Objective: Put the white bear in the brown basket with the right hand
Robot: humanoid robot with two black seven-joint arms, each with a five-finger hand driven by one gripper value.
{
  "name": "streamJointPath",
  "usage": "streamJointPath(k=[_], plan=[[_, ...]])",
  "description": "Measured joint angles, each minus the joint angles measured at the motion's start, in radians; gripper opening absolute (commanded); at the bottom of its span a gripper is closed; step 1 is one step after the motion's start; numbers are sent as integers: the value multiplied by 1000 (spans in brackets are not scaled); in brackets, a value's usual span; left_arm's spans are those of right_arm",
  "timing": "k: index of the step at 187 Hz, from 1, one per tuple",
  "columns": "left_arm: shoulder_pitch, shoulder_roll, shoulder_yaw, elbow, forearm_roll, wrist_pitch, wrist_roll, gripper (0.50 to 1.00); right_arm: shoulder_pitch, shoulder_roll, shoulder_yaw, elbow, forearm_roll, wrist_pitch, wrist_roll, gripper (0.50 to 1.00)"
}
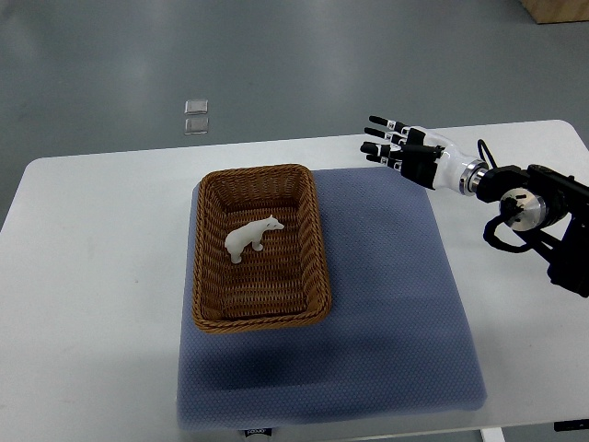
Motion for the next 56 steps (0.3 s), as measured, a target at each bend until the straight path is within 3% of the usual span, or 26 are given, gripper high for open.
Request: streamJointPath(k=[56], plan=[[5,0,0,0,0,0,1,1000,-25,17,0,0,0,0,4,964]])
